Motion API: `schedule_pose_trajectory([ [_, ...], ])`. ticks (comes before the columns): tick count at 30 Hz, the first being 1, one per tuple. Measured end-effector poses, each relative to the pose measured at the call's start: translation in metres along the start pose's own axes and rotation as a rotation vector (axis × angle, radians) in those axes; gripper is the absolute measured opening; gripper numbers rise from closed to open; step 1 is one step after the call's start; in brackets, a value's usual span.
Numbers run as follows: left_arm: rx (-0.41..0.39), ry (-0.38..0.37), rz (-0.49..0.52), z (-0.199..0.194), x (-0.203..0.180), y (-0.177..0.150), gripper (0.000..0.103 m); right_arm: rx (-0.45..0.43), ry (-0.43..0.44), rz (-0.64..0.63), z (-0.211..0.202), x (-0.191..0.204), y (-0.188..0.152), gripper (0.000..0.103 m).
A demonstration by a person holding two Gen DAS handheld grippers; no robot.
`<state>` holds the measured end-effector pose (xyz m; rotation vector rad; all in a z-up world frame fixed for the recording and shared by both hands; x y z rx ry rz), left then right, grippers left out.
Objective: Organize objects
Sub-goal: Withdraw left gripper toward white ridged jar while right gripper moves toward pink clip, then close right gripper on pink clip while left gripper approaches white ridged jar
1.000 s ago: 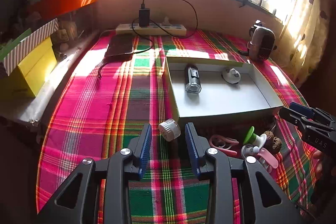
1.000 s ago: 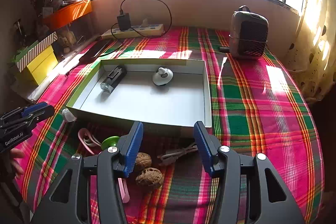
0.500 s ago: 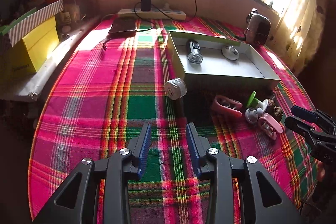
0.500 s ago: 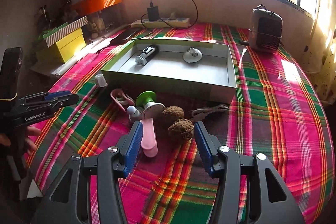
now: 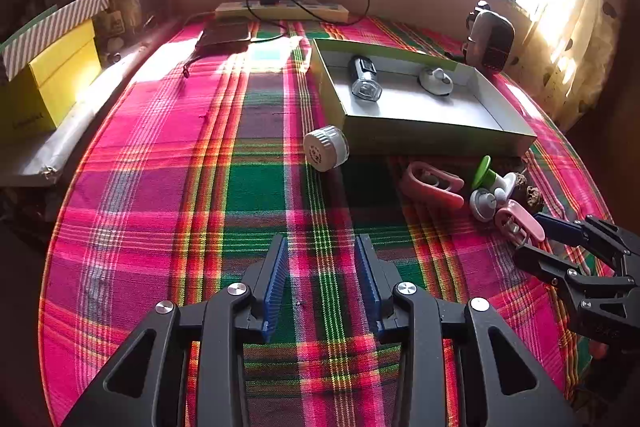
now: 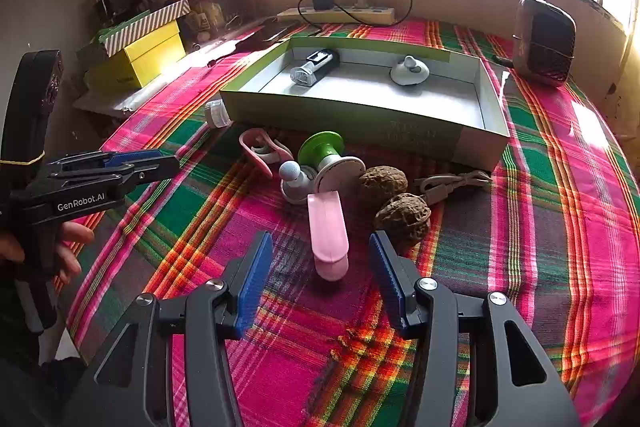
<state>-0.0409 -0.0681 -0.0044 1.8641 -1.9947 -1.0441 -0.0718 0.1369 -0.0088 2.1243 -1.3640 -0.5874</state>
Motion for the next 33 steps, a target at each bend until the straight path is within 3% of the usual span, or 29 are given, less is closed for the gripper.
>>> schedule_pose_trajectory([
  [15, 0.001, -0.031, -0.006, 0.016, 0.008, 0.022, 0.033, 0.023, -0.045, -0.038, 0.016, 0.011, 0.01, 0.051],
  [25, -0.005, -0.029, 0.061, 0.029, 0.009, 0.047, 0.033, 0.024, -0.09, -0.001, 0.015, 0.001, 0.009, 0.022],
  [33, 0.007, -0.021, 0.153, 0.032, 0.012, 0.055, 0.033, 0.024, -0.098, -0.009, 0.015, 0.001, 0.009, 0.02],
])
Point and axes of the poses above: each gripper's, at about its wrist camera, not at the fingertips, and z roughly the way its jaws point, x to its left, y to its top, the point moved 1 cm from there along z, roughly the way its jaws point, and after that the axes turned 13 degrees about -y, right-handed, at the moved point
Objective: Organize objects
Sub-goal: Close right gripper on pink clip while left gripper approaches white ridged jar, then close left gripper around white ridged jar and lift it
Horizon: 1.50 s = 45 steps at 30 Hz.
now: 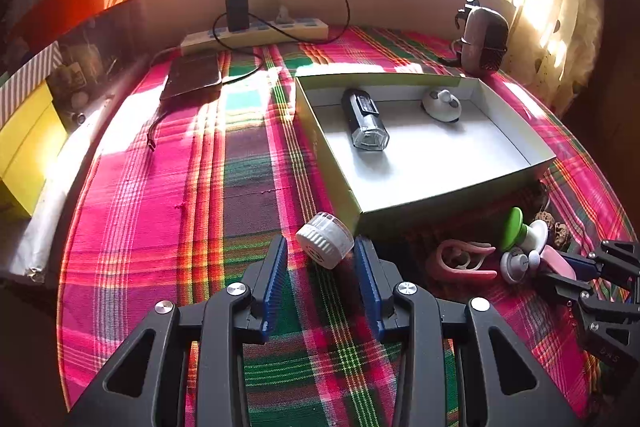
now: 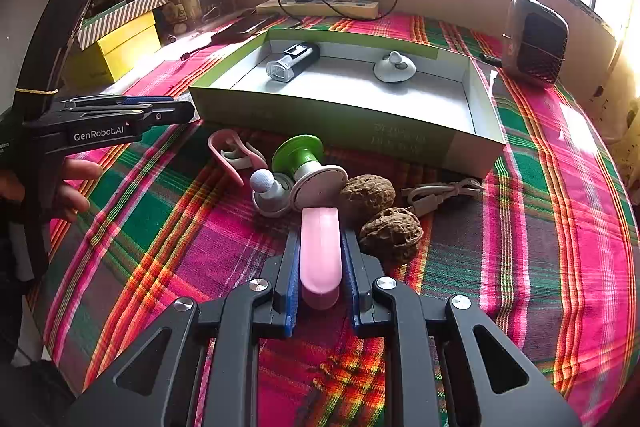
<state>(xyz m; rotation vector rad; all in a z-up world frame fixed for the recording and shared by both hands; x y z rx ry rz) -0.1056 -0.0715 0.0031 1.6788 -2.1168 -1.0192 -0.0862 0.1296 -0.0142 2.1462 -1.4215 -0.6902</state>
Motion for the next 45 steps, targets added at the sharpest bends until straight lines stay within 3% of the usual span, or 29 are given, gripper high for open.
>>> schedule_pose_trajectory([
  [12, 0.06, -0.005, 0.103, 0.014, 0.004, 0.005, 0.033, 0.0, -0.002, -0.002, 0.0, 0.0, 0.0, 0.02],
  [27, 0.025, 0.007, -0.035, 0.005, 0.038, 0.005, 0.033, -0.001, -0.004, -0.002, 0.0, 0.001, -0.001, 0.02],
  [33, -0.029, 0.005, -0.112, 0.002, 0.044, 0.015, 0.033, -0.001, -0.005, -0.003, 0.0, 0.001, -0.001, 0.02],
  [39, -0.02, -0.019, -0.04, 0.008, 0.037, 0.023, 0.033, 0.0, -0.002, 0.001, 0.0, 0.001, -0.001, 0.02],
  [45, -0.022, -0.027, -0.098, 0.016, 0.045, 0.034, 0.033, 0.0, -0.002, 0.001, 0.0, 0.001, -0.001, 0.02],
])
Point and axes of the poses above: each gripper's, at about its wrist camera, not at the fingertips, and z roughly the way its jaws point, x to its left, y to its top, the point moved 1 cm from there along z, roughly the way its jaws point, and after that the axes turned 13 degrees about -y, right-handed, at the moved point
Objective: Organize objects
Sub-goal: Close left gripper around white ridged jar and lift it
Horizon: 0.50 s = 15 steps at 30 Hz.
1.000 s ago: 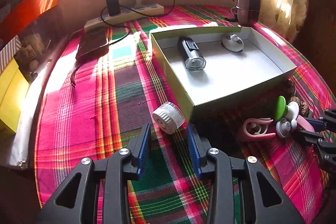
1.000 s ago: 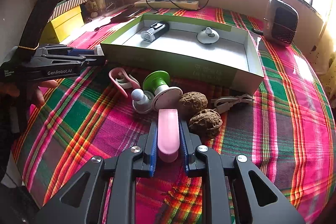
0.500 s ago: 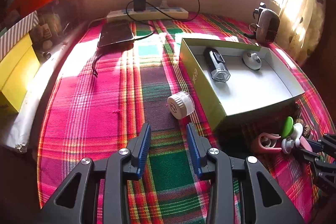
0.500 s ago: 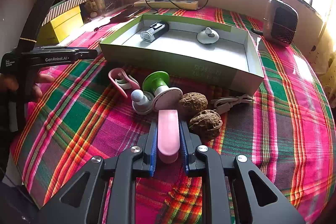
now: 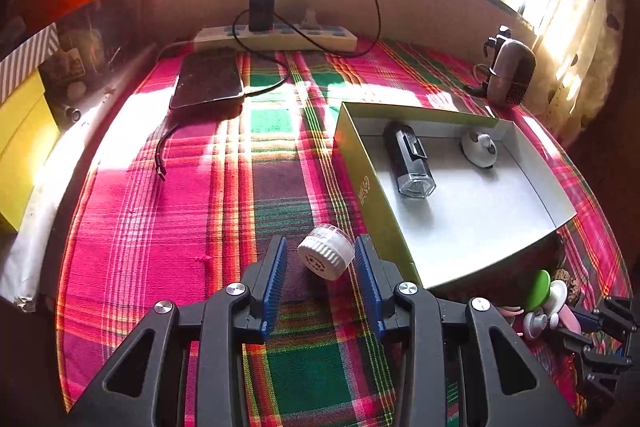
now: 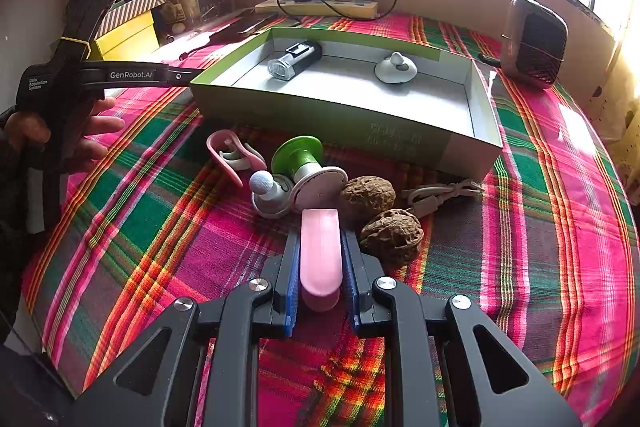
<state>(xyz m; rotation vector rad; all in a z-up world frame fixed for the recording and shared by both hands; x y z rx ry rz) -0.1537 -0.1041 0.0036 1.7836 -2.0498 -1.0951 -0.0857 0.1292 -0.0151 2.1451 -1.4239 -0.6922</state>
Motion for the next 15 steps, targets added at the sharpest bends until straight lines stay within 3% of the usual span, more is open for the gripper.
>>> schedule_pose_trajectory([
  [15, 0.027, 0.073, -0.035, 0.011, 0.01, 0.001, 0.033, 0.0, 0.001, 0.001, 0.0, 0.0, 0.0, 0.02],
])
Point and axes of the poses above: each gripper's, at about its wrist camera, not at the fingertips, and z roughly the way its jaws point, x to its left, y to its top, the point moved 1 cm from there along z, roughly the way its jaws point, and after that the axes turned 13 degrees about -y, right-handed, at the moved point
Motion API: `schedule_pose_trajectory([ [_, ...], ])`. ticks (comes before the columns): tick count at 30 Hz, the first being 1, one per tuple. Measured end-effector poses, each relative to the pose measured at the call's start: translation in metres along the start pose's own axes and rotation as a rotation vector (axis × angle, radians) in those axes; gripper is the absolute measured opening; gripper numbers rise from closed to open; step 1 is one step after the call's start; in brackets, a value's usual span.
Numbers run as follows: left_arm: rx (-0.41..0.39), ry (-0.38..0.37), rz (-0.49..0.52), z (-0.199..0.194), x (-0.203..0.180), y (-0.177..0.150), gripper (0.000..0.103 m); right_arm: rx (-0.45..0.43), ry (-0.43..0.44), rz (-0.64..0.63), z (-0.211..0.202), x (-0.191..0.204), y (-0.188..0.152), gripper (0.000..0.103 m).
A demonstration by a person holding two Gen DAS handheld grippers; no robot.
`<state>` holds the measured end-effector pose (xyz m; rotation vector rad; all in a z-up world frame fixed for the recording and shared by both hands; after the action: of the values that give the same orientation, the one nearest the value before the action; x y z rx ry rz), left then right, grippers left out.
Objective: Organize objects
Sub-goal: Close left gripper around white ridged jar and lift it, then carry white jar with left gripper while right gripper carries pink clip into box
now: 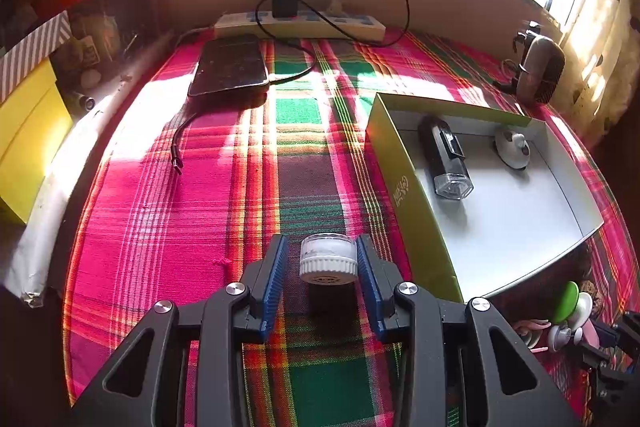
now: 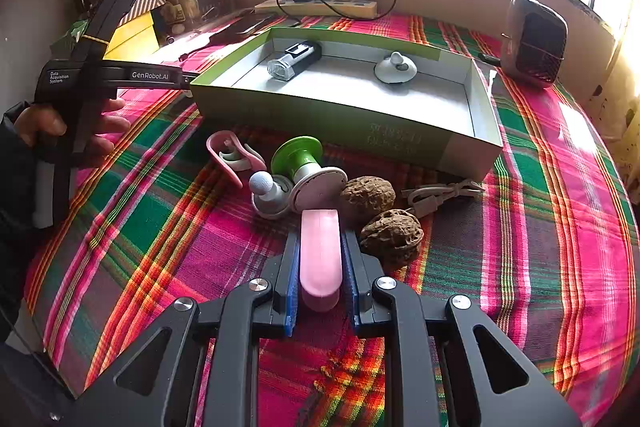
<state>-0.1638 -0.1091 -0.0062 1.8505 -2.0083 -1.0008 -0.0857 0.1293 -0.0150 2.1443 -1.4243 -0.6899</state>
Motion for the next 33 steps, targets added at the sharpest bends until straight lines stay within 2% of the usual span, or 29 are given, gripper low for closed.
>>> schedule_pose_trajectory([
  [8, -0.002, -0.004, -0.009, 0.0, 0.0022, 0.0005, 0.033, 0.0, 0.001, 0.001, 0.0, 0.0001, 0.0, 0.02],
  [12, 0.001, 0.029, 0.005, 0.0003, 0.0026, 0.0008, 0.025, 0.0, 0.0, 0.001, 0.0, -0.0001, 0.0, 0.02],
  [33, -0.002, 0.034, 0.003, -0.0012, 0.0034, -0.0001, 0.025, -0.002, -0.015, -0.005, -0.0008, 0.0017, 0.0001, 0.019],
])
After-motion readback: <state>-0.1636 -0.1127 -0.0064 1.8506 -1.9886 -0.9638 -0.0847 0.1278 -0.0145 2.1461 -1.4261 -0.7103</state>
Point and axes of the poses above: each gripper's, at about its wrist camera, not at the fingertips, and z roughly the way its jaws point, x to its left, y to its top, the point moved 1 cm from there along z, roughly the way its jaws point, and after that the axes turned 13 degrees about -y, right-handed, at the moved point
